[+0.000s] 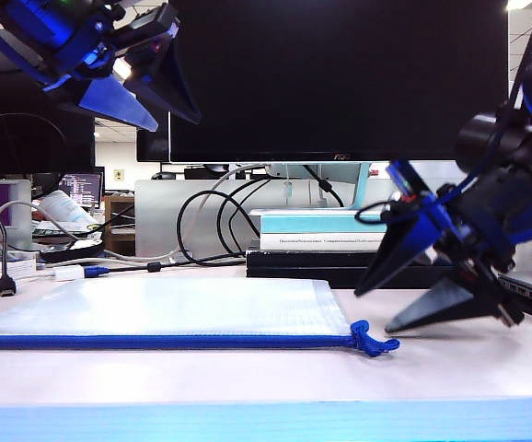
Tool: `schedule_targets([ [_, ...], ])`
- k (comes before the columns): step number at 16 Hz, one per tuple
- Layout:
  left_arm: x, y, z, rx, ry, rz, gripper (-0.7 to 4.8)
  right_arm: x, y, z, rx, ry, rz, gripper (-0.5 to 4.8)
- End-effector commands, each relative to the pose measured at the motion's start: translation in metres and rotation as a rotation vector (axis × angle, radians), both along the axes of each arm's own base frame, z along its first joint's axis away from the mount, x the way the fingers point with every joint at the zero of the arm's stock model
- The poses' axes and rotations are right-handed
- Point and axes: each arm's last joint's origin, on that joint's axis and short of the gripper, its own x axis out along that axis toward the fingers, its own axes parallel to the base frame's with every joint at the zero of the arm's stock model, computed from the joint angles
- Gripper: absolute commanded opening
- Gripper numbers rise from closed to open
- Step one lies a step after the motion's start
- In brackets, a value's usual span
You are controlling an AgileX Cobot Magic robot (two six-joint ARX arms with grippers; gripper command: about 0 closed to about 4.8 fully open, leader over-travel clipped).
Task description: Pick up the transparent plastic file bag with a blue zipper and open its zipper.
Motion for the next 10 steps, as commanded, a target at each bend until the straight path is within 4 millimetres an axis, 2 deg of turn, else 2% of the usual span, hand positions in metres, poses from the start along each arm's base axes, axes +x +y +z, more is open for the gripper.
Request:
schedule_targets([
  [1, 0.0, 0.0, 0.002, -0.005, -0.012, -0.007, 3.36, -0.002, 0.009, -0.007, -0.001, 0.023, 0.036, 2.21],
  [4, 0.0, 0.0, 0.002, -0.005, -0.013, -0.008, 3.36, -0.007, 0.03, -0.015, -0.005, 0.032, 0.104, 2.21],
  [5, 0.0, 0.0, 0.002, -0.003, -0.014, -0.009, 3.36, -0.008, 0.035, -0.018, -0.008, 0.025, 0.12, 1.93],
  [6, 0.0, 0.0, 0.002, -0.003, -0.014, -0.008, 3.36, -0.008, 0.04, -0.021, -0.013, 0.016, 0.132, 0.61],
  [7, 0.0, 0.0, 0.002, -0.003, -0.013, -0.008, 3.36, -0.007, 0.045, -0.024, -0.018, -0.011, 0.145, 0.05],
  [10, -0.001, 0.0, -0.001, 0.025, 0.0, -0.015, 3.36, 0.001, 0.052, -0.02, 0.017, -0.082, 0.11, -0.09],
])
